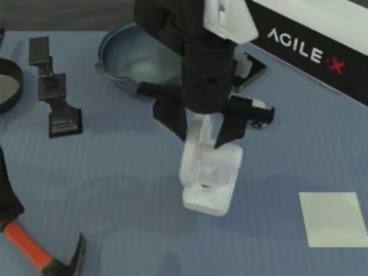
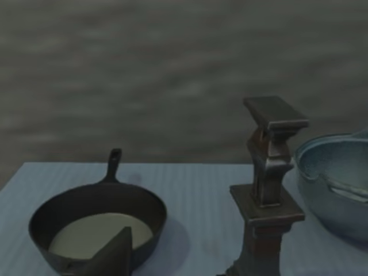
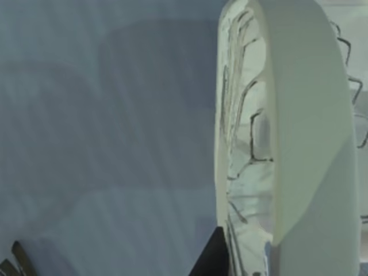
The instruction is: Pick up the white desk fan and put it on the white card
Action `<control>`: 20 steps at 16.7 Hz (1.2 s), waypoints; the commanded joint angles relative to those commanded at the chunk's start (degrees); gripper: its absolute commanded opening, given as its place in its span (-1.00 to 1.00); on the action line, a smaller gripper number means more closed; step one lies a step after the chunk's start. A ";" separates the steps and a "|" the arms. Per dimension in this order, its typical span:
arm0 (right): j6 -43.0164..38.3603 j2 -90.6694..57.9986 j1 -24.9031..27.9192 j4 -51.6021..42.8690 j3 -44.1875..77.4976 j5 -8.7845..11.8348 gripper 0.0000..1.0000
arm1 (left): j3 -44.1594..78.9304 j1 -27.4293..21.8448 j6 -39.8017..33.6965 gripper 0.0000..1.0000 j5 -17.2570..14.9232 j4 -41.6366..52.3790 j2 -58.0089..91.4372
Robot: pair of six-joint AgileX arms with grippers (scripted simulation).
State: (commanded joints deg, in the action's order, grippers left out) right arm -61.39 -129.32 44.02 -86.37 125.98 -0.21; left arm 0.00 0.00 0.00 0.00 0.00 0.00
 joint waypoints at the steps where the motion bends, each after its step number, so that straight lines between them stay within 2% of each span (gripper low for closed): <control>1: 0.04 -0.04 0.02 -0.79 0.81 0.01 -1.00 | 0.00 0.00 0.00 1.00 0.00 0.00 0.00; 7: 0.51 0.30 -0.38 -0.92 0.57 0.13 -1.00 | 0.00 0.00 0.00 1.00 0.00 0.00 0.00; 11: 8.64 2.79 -1.88 -1.93 -3.26 1.20 -1.00 | 0.00 0.00 0.00 1.00 0.00 0.00 0.00; 15: 25.84 8.02 -5.21 -2.68 -9.78 2.66 -1.00 | 0.00 0.00 0.00 1.00 0.00 0.00 0.00; 20: 55.96 16.97 -11.00 -2.02 -19.75 3.95 -1.00 | 0.00 0.00 0.00 1.00 0.00 0.00 0.00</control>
State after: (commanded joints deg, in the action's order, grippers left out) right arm -5.43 -112.34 33.01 -88.40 106.23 3.74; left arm 0.00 0.00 0.00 0.00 0.00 0.00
